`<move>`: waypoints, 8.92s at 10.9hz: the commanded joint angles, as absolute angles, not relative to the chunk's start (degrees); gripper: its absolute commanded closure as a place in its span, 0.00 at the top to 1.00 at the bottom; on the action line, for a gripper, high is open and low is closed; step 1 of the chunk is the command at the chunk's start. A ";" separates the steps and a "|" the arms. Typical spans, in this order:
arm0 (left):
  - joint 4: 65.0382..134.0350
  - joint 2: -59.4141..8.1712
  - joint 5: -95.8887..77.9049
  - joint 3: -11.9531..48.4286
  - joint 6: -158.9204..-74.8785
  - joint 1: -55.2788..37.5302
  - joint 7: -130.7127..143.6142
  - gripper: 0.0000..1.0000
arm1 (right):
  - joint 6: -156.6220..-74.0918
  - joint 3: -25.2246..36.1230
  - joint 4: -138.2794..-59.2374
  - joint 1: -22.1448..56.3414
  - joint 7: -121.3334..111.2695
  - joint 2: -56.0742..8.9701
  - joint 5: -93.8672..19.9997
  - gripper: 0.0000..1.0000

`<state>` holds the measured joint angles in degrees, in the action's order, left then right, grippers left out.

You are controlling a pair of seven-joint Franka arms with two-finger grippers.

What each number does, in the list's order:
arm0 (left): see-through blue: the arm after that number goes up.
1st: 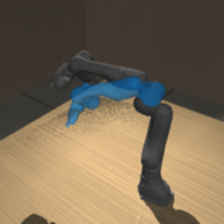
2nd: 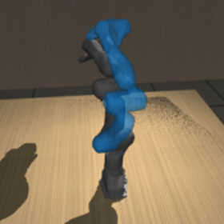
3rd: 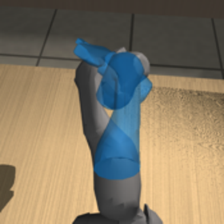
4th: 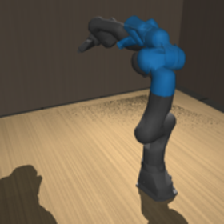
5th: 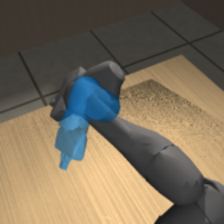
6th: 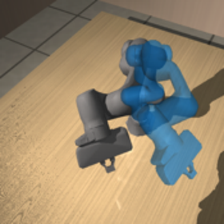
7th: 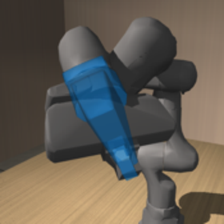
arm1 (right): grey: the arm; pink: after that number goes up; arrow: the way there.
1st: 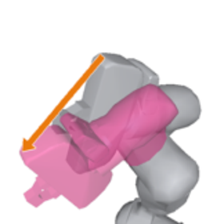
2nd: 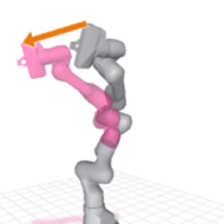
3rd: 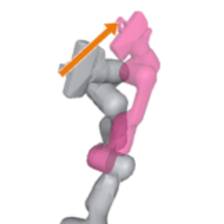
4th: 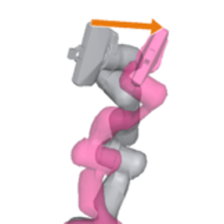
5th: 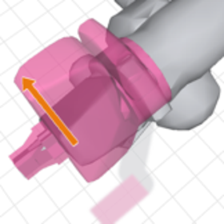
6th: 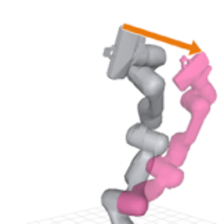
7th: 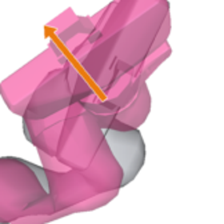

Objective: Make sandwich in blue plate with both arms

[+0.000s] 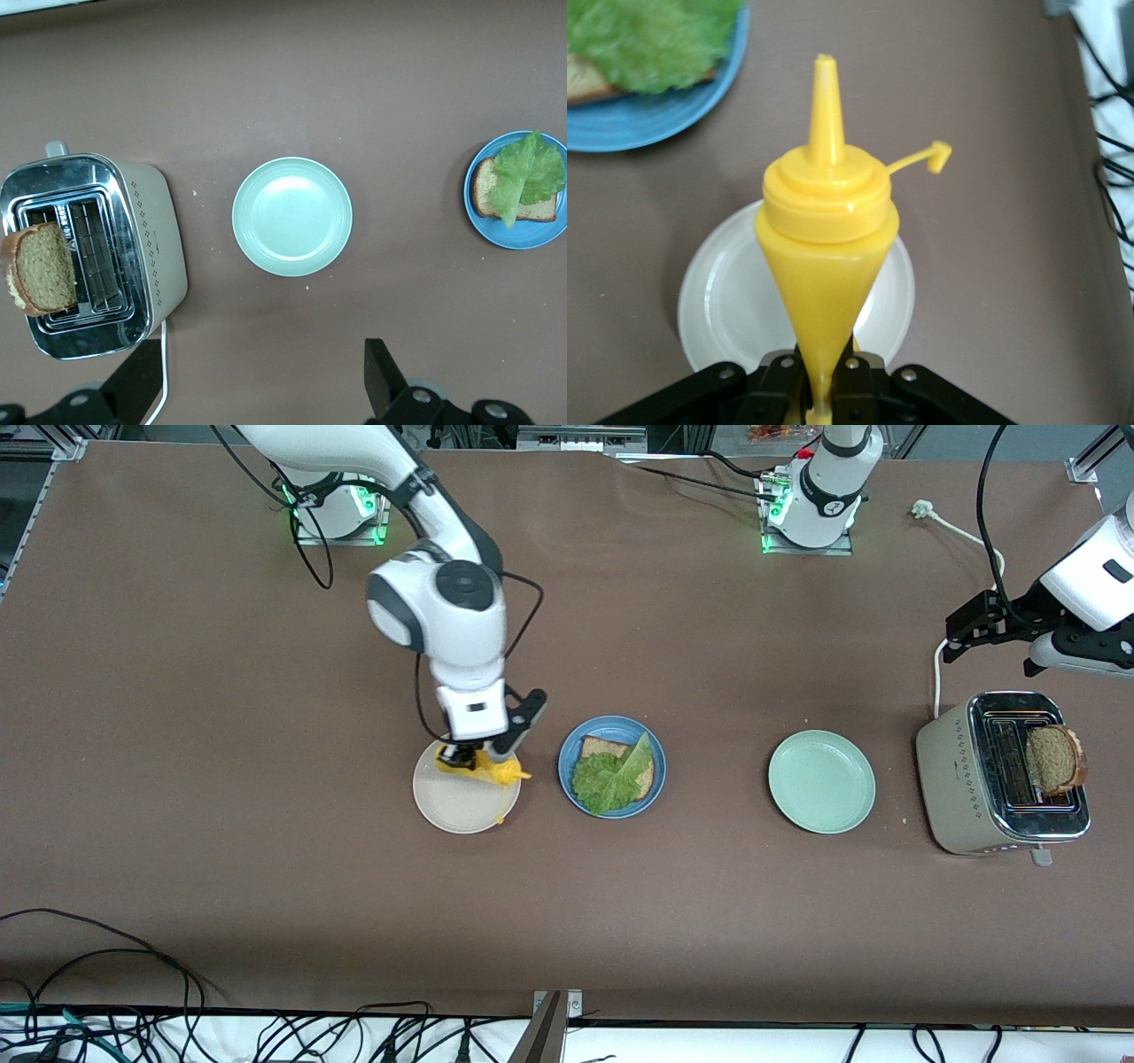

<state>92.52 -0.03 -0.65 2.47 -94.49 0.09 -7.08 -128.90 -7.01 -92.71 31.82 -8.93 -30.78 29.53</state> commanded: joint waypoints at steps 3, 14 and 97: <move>91.41 -0.09 -0.44 2.72 -93.43 0.35 -6.50 1.00 | -112.90 -5.27 -76.95 44.89 -4.22 -46.80 45.59 0.00; 90.79 -0.09 -0.18 2.37 -91.06 0.53 -6.07 1.00 | -103.01 -4.66 -72.77 50.19 -4.13 -51.42 52.74 0.00; 106.79 -34.01 -55.55 29.62 -147.57 -1.67 5.37 0.66 | -83.50 17.40 -85.08 16.87 -8.10 -12.75 1.06 1.00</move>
<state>107.31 -33.60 -53.19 29.96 -146.73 -0.81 6.75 -84.37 17.14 -85.38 16.67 -10.69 -13.15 0.15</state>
